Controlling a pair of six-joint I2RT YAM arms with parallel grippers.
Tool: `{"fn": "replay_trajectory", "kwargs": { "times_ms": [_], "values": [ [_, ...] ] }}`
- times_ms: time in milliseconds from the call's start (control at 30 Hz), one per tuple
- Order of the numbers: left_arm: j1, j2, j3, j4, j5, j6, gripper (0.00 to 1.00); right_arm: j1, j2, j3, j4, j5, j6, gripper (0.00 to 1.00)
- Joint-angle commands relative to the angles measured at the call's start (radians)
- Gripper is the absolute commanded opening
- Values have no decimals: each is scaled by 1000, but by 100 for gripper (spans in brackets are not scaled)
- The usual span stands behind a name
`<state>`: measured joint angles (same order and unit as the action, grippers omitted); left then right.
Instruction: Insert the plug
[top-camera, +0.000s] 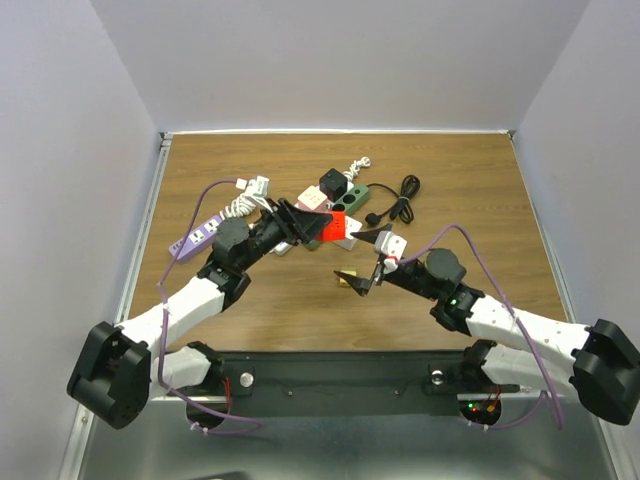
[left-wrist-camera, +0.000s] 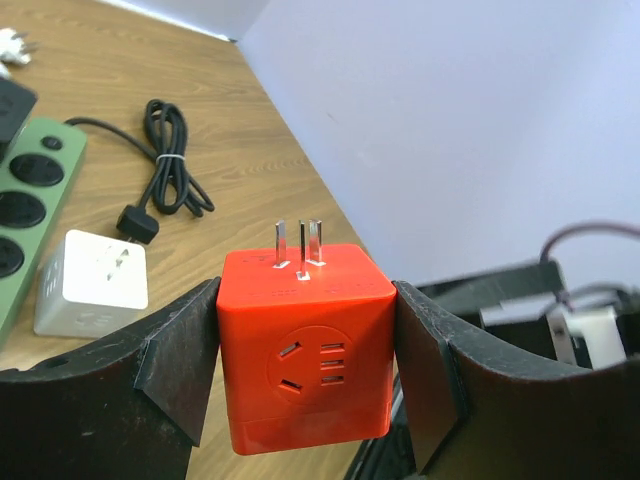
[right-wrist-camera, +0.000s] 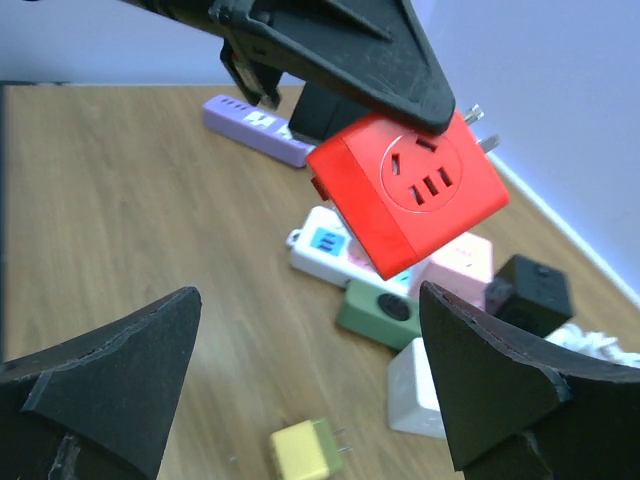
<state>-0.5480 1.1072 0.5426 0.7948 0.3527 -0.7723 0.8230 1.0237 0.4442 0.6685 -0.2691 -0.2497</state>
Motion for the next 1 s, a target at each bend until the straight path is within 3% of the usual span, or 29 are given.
{"fn": "replay_trajectory", "kwargs": {
  "times_ms": [0,133,333,467,967],
  "values": [
    [2,-38,80,-41,-100,-120,0,73,18,-12,189,209,-163,94],
    [2,-12,132,-190,-136,-220,0,133,71,-15,272,309,-255,93],
    [-1,20,161,-245,-126,-311,0,211,205,-27,457,461,-390,92],
    [-21,34,212,-371,-168,-332,0,261,292,-36,650,573,-482,92],
    [-58,-20,243,-537,-268,-375,0,324,595,68,931,729,-738,92]
  ]
}}
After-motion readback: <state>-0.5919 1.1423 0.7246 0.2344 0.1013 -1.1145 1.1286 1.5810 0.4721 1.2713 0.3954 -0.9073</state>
